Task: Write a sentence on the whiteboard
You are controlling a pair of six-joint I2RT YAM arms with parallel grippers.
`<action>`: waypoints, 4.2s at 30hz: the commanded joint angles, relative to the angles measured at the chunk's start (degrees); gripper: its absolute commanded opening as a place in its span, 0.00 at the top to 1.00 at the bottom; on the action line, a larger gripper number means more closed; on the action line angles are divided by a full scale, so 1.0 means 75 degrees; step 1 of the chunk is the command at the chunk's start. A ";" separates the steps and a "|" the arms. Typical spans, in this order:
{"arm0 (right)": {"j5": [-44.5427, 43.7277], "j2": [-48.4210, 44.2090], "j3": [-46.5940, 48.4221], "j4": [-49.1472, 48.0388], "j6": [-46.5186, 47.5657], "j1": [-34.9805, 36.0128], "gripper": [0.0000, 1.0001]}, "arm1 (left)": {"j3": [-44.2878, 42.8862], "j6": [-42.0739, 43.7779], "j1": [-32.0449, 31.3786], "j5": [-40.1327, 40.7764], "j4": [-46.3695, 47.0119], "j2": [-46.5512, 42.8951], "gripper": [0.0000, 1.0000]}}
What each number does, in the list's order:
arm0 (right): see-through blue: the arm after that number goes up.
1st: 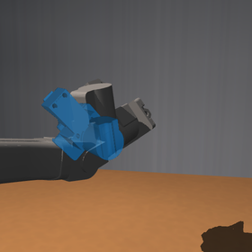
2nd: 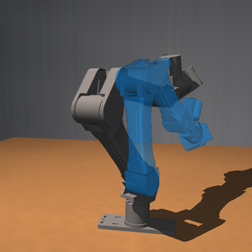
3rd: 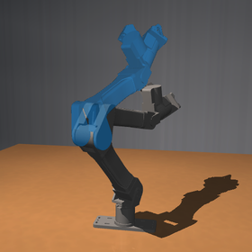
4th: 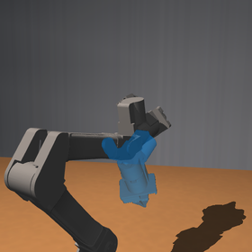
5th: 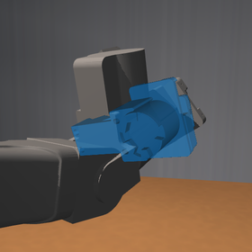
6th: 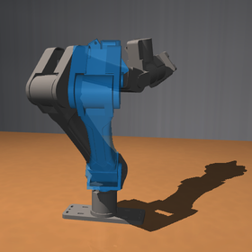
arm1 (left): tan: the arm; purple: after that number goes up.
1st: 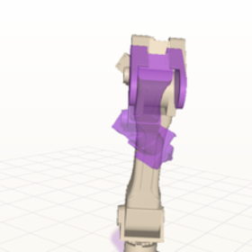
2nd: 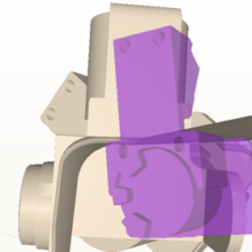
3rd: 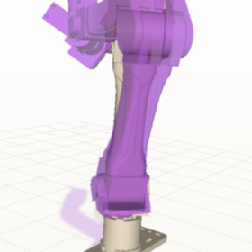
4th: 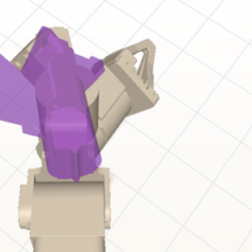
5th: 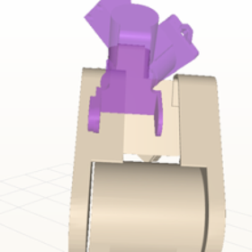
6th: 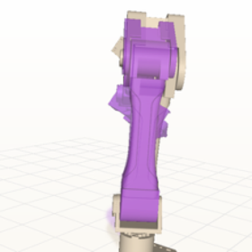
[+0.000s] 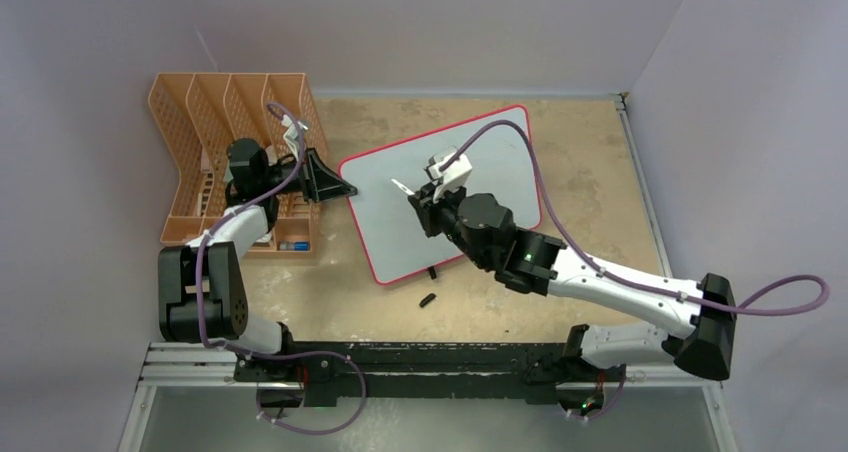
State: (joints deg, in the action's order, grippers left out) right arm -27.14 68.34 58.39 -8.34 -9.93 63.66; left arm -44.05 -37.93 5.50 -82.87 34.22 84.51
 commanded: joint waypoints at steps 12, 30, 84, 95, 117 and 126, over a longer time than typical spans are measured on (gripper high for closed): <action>-0.1256 0.1580 0.1742 0.0436 0.0094 0.0662 1.00 | -0.0091 0.0661 -0.0123 0.0039 -0.0496 -0.0229 1.00; -0.1235 0.2268 0.2238 0.0236 0.0205 0.0676 1.00 | -0.0097 0.0628 -0.0159 0.0053 -0.0481 -0.0241 1.00; -0.1564 0.3496 0.4115 0.2248 -0.0108 0.0687 1.00 | -0.0109 0.0687 -0.0170 0.0034 -0.0487 -0.0276 1.00; -0.1758 0.3800 0.4363 0.2681 -0.0271 0.0680 1.00 | -0.0091 0.0688 -0.0167 0.0040 -0.0492 -0.0276 1.00; -0.1080 0.3919 0.4320 0.3655 -0.0769 0.0695 1.00 | -0.0091 0.0694 -0.0173 0.0046 -0.0494 -0.0288 1.00; -0.1040 0.3752 0.4343 0.3691 -0.0788 0.0771 1.00 | -0.0091 0.0693 -0.0182 0.0058 -0.0484 -0.0295 1.00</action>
State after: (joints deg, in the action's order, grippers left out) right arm -34.92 96.53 89.38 18.63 -15.38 69.34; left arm -44.05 -34.33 5.43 -81.78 31.07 83.35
